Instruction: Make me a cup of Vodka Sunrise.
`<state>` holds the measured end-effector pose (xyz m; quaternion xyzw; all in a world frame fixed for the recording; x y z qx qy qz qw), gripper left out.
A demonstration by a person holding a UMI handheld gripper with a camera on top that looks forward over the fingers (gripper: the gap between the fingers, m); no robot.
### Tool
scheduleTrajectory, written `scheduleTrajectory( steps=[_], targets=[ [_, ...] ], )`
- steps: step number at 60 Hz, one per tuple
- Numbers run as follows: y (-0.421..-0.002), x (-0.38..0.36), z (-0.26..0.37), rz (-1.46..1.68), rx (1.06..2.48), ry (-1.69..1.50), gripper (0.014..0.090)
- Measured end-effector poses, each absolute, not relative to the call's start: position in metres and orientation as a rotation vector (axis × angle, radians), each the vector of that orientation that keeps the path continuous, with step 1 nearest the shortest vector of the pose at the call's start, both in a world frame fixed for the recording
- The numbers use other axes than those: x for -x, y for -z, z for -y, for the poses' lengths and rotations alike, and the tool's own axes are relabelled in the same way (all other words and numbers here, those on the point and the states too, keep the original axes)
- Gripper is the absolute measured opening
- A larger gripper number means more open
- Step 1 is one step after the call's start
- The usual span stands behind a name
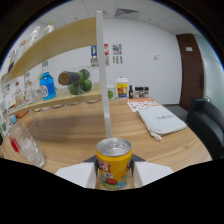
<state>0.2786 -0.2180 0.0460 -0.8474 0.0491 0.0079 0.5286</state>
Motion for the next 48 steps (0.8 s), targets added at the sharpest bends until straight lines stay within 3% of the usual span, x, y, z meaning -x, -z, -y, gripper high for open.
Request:
scheduleTrajectory(
  steps=[22,24,28,31,48],
  targets=[
    [-0.039,-0.281,0.235,-0.13,2.045,0.029,0.0538],
    [-0.039,-0.281,0.236,-0.141,2.054,0.03,0.0566],
    [-0.043,-0.288,0.241,-0.178,2.065,0.064,0.0765],
    [-0.049,-0.291,0.247,-0.205,2.066,0.09,0.0839],
    [-0.138,-0.242,0.296,-0.187,1.983,0.149,0.0854]
  ],
)
